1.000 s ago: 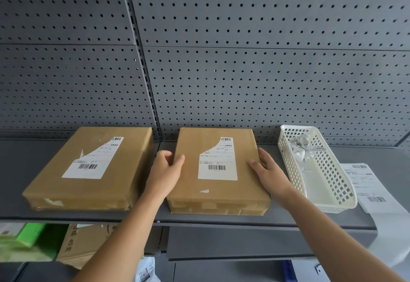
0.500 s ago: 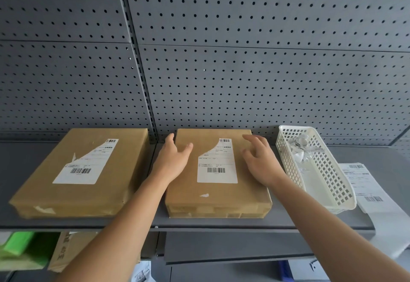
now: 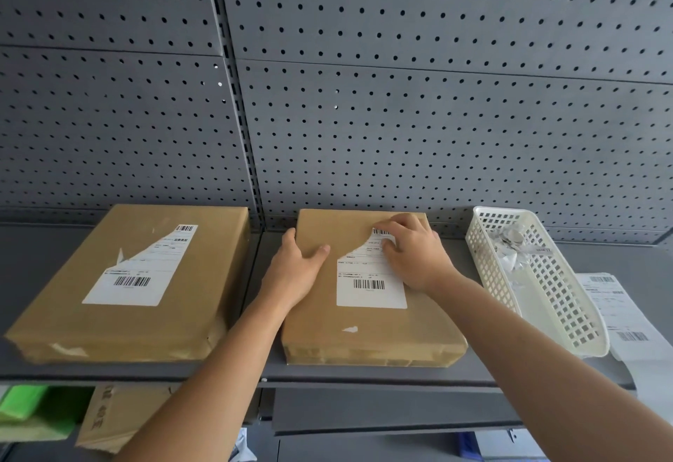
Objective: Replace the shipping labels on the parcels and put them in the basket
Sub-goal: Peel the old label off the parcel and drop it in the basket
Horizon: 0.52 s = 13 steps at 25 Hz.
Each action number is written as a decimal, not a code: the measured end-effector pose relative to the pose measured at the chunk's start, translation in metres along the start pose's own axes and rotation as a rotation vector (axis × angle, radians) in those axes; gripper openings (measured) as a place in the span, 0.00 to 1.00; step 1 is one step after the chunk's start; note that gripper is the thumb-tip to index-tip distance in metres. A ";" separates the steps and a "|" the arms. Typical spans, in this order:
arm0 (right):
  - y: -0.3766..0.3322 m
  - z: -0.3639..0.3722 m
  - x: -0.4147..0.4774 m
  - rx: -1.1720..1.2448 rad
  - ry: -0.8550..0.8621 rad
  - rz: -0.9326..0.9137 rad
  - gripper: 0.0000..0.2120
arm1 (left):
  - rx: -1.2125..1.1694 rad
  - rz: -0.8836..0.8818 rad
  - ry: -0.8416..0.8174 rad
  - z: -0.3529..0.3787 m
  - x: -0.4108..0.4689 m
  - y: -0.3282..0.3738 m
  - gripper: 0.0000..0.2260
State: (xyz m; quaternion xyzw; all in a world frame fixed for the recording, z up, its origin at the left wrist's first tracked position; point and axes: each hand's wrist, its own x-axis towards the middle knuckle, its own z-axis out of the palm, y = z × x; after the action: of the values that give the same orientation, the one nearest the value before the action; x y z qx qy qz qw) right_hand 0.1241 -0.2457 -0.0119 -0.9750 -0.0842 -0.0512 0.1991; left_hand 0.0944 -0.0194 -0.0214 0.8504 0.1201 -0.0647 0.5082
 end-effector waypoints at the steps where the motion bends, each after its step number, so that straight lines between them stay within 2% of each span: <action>1: 0.000 0.002 0.003 -0.049 0.013 -0.007 0.19 | 0.009 0.006 0.001 0.000 0.001 -0.001 0.39; 7: 0.002 0.003 0.012 -0.152 0.045 -0.035 0.18 | 0.063 0.019 0.018 0.003 0.003 -0.002 0.36; 13: -0.004 0.002 0.019 -0.164 0.108 -0.094 0.13 | 0.087 0.011 0.025 0.005 0.002 -0.003 0.36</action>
State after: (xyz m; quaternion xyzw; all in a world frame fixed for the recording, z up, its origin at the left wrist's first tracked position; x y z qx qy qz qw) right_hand 0.1417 -0.2390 -0.0097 -0.9788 -0.1146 -0.1195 0.1204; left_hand 0.0955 -0.0222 -0.0269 0.8730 0.1188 -0.0565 0.4696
